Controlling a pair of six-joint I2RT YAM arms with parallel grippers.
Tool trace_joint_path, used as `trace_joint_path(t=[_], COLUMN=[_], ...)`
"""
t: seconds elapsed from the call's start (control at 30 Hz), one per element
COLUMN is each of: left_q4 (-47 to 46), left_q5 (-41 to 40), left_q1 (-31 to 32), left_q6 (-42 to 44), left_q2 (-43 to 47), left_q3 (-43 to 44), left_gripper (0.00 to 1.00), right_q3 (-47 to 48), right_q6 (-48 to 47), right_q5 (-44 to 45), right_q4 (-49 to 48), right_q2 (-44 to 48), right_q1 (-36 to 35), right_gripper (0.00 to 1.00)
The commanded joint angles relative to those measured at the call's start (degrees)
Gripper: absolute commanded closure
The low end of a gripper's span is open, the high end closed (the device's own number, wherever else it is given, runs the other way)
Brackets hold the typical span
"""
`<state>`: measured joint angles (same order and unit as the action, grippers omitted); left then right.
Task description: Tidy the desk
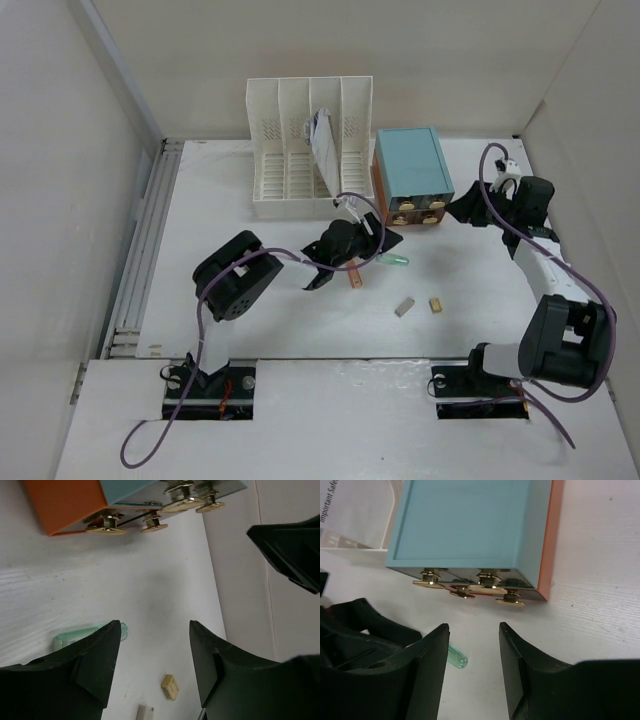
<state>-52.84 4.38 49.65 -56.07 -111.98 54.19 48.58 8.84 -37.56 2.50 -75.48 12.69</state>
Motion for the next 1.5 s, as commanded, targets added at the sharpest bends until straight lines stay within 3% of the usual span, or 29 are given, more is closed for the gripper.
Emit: trace_joint_path(t=[0.0, 0.23, 0.53, 0.73, 1.03, 1.27, 1.43, 1.47], left_q4=[-7.2, -7.1, 3.2, 7.7, 9.0, 4.4, 2.9, 2.9], left_q5=[-0.9, -4.9, -8.2, -8.9, -12.4, -15.6, -16.2, -16.2], left_q1=[-0.2, -0.2, -1.2, -1.2, -1.7, -1.7, -1.7, -1.7], left_q6=[-8.3, -12.7, -14.5, -15.0, -15.6, -17.1, -18.2, -18.2], left_q2=[-2.3, -8.9, -14.2, -15.4, -18.9, -21.3, -22.4, -22.4], left_q3=[4.5, 11.0, 19.5, 20.2, 22.1, 22.7, 23.4, 23.4], left_gripper=[0.47, 0.47, 0.46, 0.46, 0.44, 0.44, 0.64, 0.64], right_q3=[0.5, 0.5, 0.5, 0.5, 0.5, 0.5, 0.5, 0.5], right_q6=[2.0, 2.7, 4.4, 5.0, 5.0, 5.0, 5.0, 5.0], right_q5=[-5.8, -8.9, -11.7, -12.3, -12.3, -12.8, -13.3, -13.3], right_q4=[-4.3, -4.9, -5.4, -5.4, -5.4, -5.4, -5.4, -5.4], right_q2=[1.7, 3.9, 6.5, 7.0, 7.5, 7.5, 7.5, 7.5], right_q1=[1.5, 2.8, 5.6, 5.6, 6.1, 6.1, 6.1, 6.1], right_gripper=[0.50, 0.50, 0.50, 0.50, 0.49, 0.49, 0.49, 0.49])
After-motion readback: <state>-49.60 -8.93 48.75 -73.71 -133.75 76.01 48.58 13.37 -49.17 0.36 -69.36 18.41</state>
